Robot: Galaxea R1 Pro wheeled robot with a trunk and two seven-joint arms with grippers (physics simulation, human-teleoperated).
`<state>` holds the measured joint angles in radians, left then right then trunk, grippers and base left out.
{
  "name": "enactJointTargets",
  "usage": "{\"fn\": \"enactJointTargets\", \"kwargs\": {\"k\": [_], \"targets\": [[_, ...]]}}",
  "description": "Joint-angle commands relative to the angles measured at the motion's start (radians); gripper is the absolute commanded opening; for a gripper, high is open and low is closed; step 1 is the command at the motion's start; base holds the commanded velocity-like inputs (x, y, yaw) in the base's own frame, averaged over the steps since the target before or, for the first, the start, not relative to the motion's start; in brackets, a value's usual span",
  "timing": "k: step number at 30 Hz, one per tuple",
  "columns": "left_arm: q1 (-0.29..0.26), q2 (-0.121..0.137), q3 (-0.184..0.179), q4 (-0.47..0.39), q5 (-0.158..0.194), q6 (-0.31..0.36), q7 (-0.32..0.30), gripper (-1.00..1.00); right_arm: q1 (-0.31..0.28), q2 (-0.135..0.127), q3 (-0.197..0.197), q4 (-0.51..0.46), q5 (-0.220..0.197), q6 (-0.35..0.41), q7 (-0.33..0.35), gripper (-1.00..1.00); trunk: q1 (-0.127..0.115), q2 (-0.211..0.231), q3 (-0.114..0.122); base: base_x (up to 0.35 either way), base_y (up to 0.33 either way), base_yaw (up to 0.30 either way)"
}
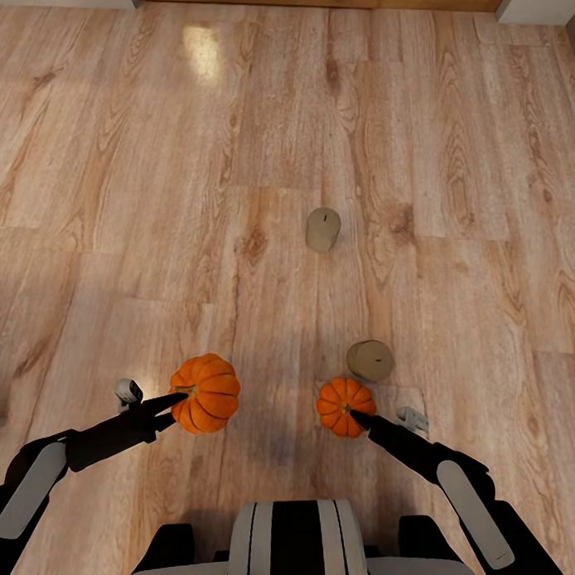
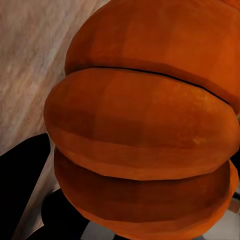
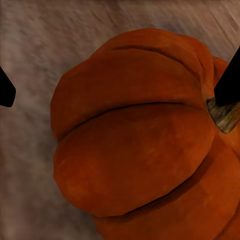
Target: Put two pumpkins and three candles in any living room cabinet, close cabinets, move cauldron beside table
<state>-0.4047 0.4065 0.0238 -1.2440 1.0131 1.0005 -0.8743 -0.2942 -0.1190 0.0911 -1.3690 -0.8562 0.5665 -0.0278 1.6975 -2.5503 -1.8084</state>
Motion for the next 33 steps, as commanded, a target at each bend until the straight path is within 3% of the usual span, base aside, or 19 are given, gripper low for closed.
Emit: {"fn": "enactJointTargets", "kwargs": {"k": [1, 33], "targets": [[0.000, 0.000, 0.001, 0.000, -0.002, 0.003, -0.002, -1.00, 0.000, -0.001, 0.001, -0.001, -0.004, 0.003, -0.003, 1.00, 0.000, 0.000, 0.000, 0.000, 0.000, 0.000], [0.000, 0.000, 0.002, 0.014, -0.002, 0.003, -0.002, -1.00, 0.000, -0.001, 0.001, -0.001, -0.004, 0.001, -0.003, 1.00, 0.000, 0.000, 0.000, 0.000, 0.001, 0.000]]}}
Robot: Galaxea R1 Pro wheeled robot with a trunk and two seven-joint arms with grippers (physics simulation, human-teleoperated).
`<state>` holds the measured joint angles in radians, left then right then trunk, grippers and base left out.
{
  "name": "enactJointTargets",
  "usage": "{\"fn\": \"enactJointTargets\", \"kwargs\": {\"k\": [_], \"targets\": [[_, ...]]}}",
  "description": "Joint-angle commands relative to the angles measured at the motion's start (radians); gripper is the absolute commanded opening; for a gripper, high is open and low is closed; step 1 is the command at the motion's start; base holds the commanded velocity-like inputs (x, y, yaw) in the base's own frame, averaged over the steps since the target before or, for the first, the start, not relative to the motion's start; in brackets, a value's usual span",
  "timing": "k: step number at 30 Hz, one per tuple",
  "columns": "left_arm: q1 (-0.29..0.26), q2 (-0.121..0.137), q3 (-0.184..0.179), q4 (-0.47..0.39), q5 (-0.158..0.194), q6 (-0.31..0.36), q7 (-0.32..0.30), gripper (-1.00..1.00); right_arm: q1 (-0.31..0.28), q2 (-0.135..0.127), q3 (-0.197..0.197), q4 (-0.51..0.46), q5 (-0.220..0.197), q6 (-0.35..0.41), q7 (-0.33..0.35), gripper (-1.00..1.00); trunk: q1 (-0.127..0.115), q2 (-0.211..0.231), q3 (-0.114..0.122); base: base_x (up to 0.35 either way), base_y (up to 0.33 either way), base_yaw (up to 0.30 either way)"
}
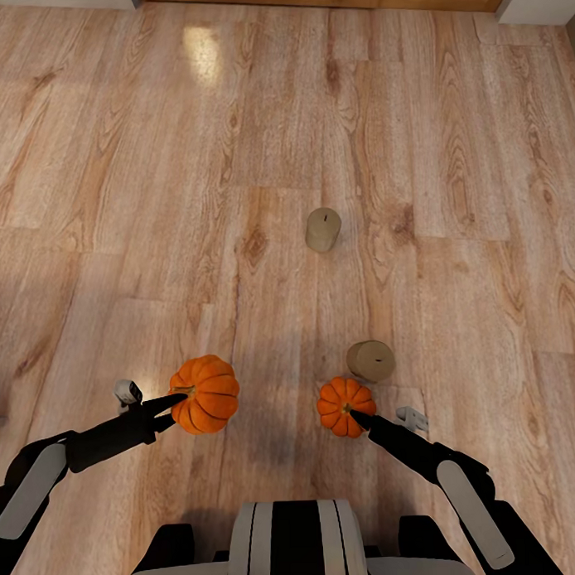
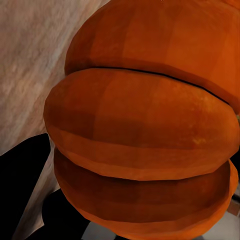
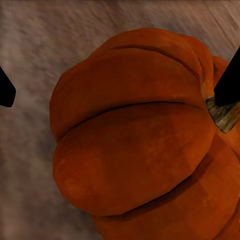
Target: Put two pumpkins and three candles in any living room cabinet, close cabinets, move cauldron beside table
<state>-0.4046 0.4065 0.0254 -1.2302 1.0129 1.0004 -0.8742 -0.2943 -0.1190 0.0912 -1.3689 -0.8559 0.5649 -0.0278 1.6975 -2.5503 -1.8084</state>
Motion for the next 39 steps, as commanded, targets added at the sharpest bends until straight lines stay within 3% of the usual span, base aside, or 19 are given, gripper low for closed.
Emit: {"fn": "enactJointTargets", "kwargs": {"k": [1, 39], "targets": [[0.000, 0.000, 0.001, 0.000, -0.002, 0.003, -0.002, -1.00, 0.000, -0.001, 0.001, -0.001, -0.005, 0.003, -0.003, 1.00, 0.000, 0.000, 0.000, 0.042, 0.059, 0.000], [0.000, -0.001, -0.001, 0.001, -0.002, 0.003, -0.002, -1.00, 0.000, -0.002, 0.001, -0.002, -0.006, 0.003, -0.003, 1.00, 0.000, 0.000, 0.000, 0.007, 0.015, 0.000]]}}
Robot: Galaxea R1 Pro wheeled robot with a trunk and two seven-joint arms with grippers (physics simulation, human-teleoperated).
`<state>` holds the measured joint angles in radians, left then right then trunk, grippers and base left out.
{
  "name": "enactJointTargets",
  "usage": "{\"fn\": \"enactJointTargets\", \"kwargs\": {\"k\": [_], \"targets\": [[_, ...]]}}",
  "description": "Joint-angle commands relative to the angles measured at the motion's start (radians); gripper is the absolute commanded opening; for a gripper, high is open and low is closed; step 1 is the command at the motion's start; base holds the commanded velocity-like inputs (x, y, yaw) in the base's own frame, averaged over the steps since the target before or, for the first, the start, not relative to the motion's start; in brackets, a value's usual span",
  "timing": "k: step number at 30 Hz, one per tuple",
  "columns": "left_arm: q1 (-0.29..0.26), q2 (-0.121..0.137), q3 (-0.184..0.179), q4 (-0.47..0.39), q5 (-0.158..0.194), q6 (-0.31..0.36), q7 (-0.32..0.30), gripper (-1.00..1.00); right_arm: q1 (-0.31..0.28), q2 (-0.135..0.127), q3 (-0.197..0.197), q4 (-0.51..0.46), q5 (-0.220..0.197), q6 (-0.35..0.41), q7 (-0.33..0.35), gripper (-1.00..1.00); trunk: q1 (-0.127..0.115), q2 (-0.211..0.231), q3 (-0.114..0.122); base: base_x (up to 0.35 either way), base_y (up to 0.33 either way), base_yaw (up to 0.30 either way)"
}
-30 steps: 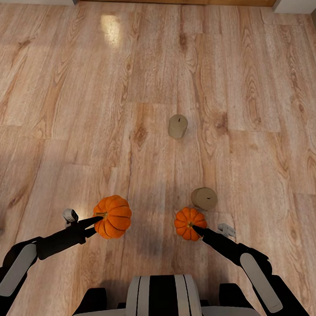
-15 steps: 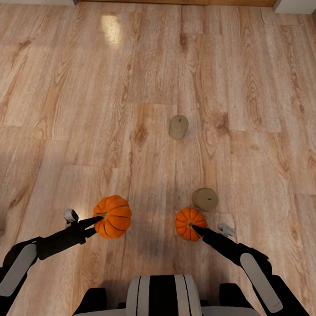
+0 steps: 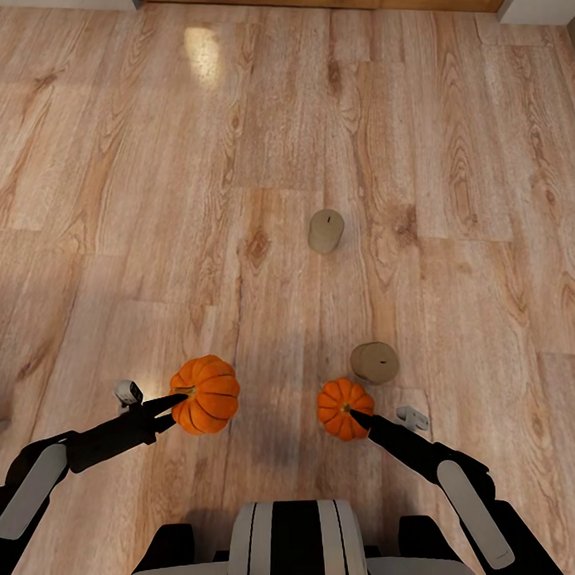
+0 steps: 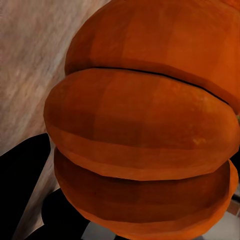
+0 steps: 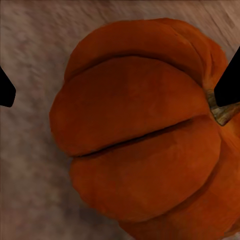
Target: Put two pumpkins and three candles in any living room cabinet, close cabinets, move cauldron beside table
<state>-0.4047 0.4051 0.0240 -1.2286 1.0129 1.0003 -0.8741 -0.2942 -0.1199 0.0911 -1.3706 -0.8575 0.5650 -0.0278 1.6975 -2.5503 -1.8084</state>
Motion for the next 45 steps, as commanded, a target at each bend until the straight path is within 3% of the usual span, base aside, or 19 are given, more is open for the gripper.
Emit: {"fn": "enactJointTargets", "kwargs": {"k": [1, 45], "targets": [[0.000, 0.000, 0.001, 0.000, -0.002, 0.003, -0.002, -1.00, 0.000, 0.000, 0.001, -0.001, -0.005, 0.003, -0.003, 1.00, 0.000, 0.000, 0.000, 0.000, 0.007, 0.000], [0.000, 0.000, 0.004, 0.007, -0.002, 0.003, -0.002, -1.00, 0.000, -0.001, 0.001, -0.002, -0.004, 0.003, -0.003, 1.00, 0.000, 0.000, 0.000, 0.000, 0.004, 0.000]]}}
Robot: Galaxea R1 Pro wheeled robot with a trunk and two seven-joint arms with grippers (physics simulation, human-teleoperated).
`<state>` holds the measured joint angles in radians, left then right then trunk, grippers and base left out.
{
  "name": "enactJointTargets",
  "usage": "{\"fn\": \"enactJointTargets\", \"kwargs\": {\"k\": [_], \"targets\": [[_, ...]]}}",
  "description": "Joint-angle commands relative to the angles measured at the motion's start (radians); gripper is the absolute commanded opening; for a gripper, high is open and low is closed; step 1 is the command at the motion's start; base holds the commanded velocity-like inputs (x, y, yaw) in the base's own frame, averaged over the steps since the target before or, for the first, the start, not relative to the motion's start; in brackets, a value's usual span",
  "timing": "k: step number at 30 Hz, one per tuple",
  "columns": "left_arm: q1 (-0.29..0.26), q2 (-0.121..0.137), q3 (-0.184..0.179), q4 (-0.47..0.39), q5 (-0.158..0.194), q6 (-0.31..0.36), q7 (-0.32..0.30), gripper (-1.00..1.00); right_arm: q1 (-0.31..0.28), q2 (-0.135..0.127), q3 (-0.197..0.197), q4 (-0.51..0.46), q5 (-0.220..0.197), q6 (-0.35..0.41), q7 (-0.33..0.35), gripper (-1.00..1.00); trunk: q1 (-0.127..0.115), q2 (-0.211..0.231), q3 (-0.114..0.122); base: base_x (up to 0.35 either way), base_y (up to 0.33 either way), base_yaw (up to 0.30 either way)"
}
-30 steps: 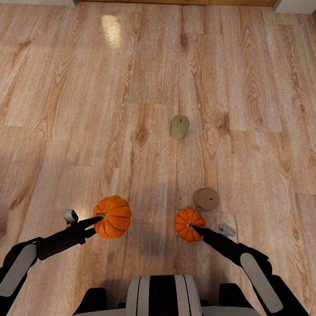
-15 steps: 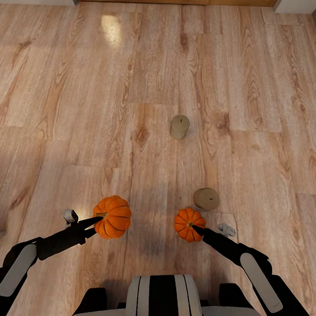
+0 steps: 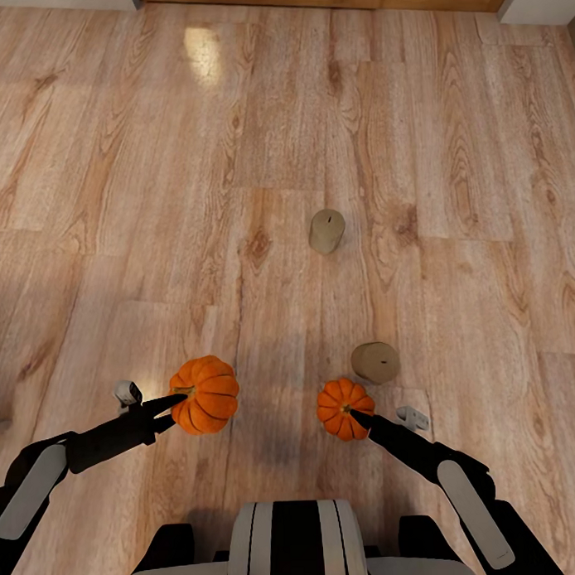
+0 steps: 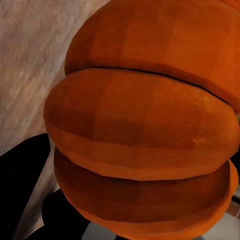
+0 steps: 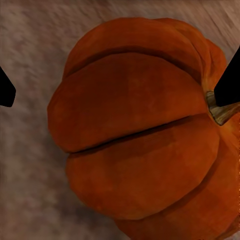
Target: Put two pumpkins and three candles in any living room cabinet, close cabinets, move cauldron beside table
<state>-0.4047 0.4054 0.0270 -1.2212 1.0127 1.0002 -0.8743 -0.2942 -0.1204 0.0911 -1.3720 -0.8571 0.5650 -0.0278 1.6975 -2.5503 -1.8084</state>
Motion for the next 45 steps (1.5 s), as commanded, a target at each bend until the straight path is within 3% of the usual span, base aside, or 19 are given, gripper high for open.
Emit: {"fn": "enactJointTargets", "kwargs": {"k": [1, 11, 14, 35, 36, 45], "targets": [[0.000, 0.000, 0.000, 0.000, -0.002, 0.003, -0.002, -1.00, 0.000, -0.001, 0.001, -0.001, -0.005, 0.003, -0.003, 1.00, 0.000, 0.000, 0.000, 0.000, 0.000, 0.000], [0.000, 0.001, 0.001, 0.000, -0.002, 0.003, -0.002, -1.00, 0.000, 0.000, 0.001, -0.004, -0.004, 0.003, -0.003, 1.00, 0.000, 0.000, 0.000, 0.000, 0.000, 0.000], [0.000, 0.000, 0.001, 0.000, -0.002, 0.003, -0.002, -1.00, 0.000, -0.001, 0.001, -0.004, -0.004, 0.003, -0.003, 1.00, 0.001, -0.001, -0.012, 0.000, 0.000, 0.000], [0.000, 0.000, 0.002, 0.000, -0.002, 0.003, -0.002, -1.00, 0.000, -0.001, 0.002, -0.004, -0.004, 0.003, -0.003, 1.00, 0.001, -0.001, -0.012, 0.000, 0.000, 0.000], [0.000, 0.000, 0.002, 0.000, -0.002, 0.003, -0.002, -1.00, 0.000, -0.001, 0.002, -0.004, -0.004, 0.003, -0.003, -1.00, 0.001, -0.001, -0.012, 0.000, 0.000, 0.000], [0.000, 0.000, 0.001, 0.000, -0.002, 0.003, -0.002, -1.00, 0.000, 0.000, 0.001, -0.004, -0.004, 0.003, -0.003, -1.00, 0.001, -0.001, -0.012, 0.000, 0.000, 0.000]]}}
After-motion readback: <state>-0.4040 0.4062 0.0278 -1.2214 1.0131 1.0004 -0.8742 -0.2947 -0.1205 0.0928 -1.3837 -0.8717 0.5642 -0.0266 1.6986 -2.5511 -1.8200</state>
